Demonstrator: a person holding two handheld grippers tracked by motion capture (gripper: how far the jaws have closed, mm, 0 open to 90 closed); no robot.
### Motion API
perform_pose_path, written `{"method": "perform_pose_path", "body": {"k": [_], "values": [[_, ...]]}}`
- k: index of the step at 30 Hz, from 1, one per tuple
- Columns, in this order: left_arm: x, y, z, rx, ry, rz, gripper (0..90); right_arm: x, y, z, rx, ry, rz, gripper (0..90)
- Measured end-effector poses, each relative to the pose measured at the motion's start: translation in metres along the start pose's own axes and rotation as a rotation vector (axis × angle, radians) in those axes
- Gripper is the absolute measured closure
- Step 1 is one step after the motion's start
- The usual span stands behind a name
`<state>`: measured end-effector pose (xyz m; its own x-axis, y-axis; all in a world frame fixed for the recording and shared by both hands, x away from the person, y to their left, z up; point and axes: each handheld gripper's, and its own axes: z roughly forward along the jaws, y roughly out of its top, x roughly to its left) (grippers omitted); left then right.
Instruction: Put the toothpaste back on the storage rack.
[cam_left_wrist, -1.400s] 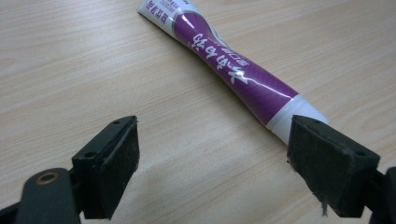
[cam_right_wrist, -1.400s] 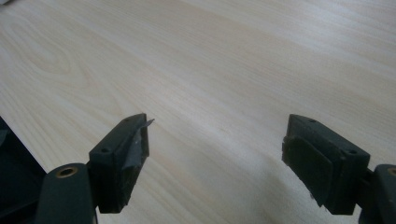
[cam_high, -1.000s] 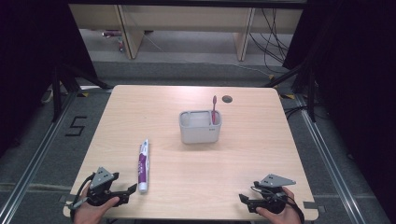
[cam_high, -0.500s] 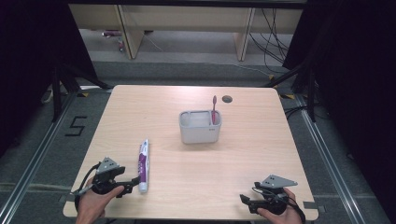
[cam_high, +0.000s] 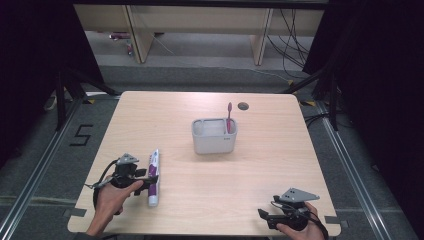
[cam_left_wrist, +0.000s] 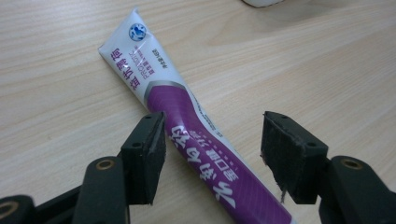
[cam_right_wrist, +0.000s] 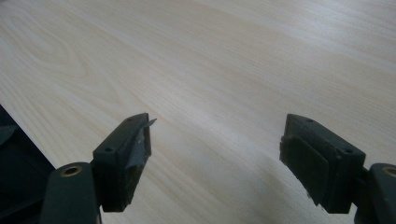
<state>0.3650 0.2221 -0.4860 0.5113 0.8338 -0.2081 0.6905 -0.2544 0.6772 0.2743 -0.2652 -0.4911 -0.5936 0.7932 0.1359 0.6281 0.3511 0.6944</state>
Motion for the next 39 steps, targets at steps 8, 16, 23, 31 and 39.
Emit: {"method": "perform_pose_path", "body": {"k": [8, 16, 23, 31, 39], "values": [[0.003, 0.007, 0.005, 0.032, 0.006, -0.014, 43.0, -0.001, -0.001, -0.001, -0.005, -0.004, -0.018, 25.0], [0.004, 0.013, 0.012, 0.113, 0.031, 0.016, 47.0, -0.001, -0.001, -0.001, 0.009, 0.011, -0.022, 25.1], [0.007, 0.016, 0.015, 0.164, 0.039, 0.011, 47.7, -0.001, -0.001, -0.001, 0.004, 0.004, -0.031, 25.2], [0.006, 0.024, 0.019, 0.197, 0.051, 0.033, 49.7, 0.002, -0.001, 0.000, -0.003, 0.015, 0.005, 25.4], [0.002, 0.029, 0.024, 0.231, 0.038, 0.049, 51.5, 0.001, -0.001, -0.002, 0.000, 0.000, -0.003, 25.5]]}}
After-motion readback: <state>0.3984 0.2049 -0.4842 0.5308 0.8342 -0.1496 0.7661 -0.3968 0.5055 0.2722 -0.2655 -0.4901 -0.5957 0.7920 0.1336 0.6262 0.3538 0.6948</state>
